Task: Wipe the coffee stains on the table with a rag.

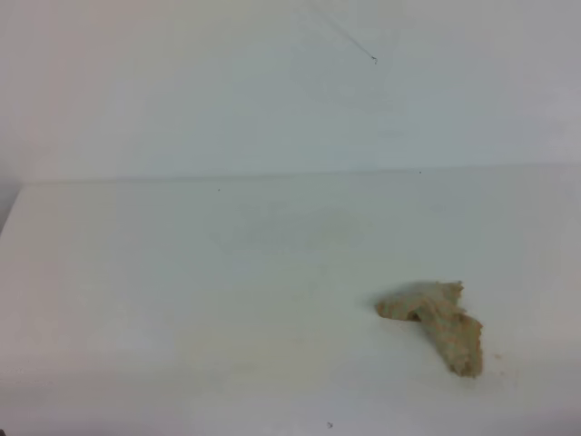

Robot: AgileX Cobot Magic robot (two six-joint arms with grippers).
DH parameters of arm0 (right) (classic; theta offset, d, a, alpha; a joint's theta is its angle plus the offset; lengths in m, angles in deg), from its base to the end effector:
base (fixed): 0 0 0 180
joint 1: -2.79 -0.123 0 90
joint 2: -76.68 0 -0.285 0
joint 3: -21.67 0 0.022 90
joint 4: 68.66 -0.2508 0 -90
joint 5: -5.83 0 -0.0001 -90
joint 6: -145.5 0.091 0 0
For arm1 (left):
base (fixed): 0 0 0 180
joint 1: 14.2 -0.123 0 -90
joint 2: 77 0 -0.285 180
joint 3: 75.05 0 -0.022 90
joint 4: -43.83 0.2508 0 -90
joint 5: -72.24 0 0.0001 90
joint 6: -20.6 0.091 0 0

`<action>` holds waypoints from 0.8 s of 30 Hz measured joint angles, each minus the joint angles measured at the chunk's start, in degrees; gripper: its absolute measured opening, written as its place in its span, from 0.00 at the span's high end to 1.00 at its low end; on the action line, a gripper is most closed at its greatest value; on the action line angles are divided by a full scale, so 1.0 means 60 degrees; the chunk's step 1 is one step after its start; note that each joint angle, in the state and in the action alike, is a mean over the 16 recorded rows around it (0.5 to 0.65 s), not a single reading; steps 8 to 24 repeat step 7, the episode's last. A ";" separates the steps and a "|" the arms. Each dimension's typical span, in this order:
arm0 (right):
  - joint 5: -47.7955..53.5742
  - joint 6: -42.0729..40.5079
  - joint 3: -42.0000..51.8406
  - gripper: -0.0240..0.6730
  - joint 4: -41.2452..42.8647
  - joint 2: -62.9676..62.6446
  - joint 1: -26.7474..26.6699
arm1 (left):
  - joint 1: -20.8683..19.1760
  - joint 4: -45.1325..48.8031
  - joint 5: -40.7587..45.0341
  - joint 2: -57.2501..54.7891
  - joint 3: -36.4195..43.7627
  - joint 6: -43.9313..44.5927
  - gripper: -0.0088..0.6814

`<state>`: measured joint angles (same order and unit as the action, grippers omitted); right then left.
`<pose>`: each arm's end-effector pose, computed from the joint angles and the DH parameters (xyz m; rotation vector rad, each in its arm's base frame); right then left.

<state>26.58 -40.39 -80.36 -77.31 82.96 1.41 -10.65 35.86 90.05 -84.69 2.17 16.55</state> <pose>0.0517 0.0061 0.1779 -0.0244 1.8293 0.0928 0.0538 -0.0072 0.1854 -0.0962 1.7929 -0.2280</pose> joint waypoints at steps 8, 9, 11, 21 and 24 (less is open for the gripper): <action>0.0000 0.0001 0.0018 0.97 -0.0008 0.0000 0.0000 | 0.0001 0.0000 0.0000 0.0013 0.0000 0.0000 0.99; 0.0000 0.0001 0.0018 0.97 -0.0008 0.0000 0.0000 | 0.0001 0.0000 0.0000 0.0013 0.0000 0.0000 0.99; 0.0000 0.0001 0.0018 0.97 -0.0008 0.0000 0.0000 | 0.0001 0.0000 0.0000 0.0013 0.0000 0.0000 0.99; 0.0000 0.0001 0.0018 0.97 -0.0008 0.0000 0.0000 | 0.0001 0.0000 0.0000 0.0013 0.0000 0.0000 0.99; 0.0000 0.0001 0.0018 0.97 -0.0008 0.0000 0.0000 | 0.0001 0.0000 0.0000 0.0013 0.0000 0.0000 0.99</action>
